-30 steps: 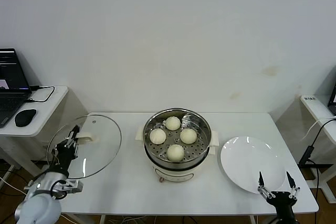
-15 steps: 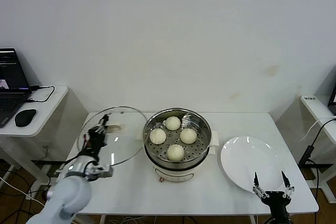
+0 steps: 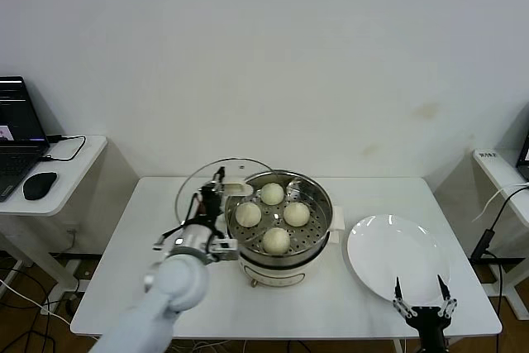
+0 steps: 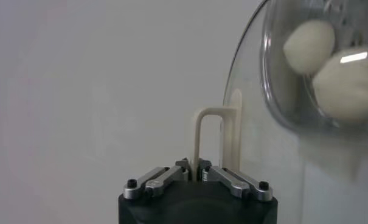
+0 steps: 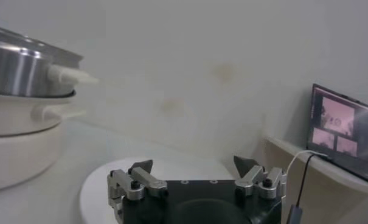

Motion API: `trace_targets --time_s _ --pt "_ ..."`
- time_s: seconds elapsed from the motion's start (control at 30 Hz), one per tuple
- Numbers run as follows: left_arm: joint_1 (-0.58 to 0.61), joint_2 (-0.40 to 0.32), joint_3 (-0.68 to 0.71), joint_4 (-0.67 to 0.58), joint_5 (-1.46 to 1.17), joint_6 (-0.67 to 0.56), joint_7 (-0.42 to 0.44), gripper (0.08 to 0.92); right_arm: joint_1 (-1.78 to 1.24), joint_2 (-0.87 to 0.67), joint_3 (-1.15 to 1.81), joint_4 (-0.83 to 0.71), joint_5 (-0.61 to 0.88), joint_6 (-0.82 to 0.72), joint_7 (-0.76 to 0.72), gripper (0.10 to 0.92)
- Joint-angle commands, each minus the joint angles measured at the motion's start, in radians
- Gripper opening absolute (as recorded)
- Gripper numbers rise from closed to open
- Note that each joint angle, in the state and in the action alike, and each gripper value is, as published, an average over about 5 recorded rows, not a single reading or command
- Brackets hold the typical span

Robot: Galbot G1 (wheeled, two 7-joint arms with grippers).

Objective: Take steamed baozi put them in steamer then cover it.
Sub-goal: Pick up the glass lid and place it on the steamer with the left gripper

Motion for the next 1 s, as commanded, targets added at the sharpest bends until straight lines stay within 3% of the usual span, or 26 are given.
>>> trace_targets --time_s 0.03,0.27,1.0 --pt "-0.088 -0.222 0.149 0.077 0.194 0.04 0.079 0.15 0.001 0.008 -0.004 -0.007 -0.034 0.004 0.005 0.823" --pt "-0.091 -0.272 0.167 0.141 0.216 0.022 0.071 0.15 0.001 0.007 -0.005 -0.019 -0.033 0.012 0.004 0.823" --pt "-0.043 -0.289 0.13 0.211 0.243 -0.024 0.022 0.15 0.0 0.005 -0.02 -0.029 -0.029 0.02 0.0 0.823"
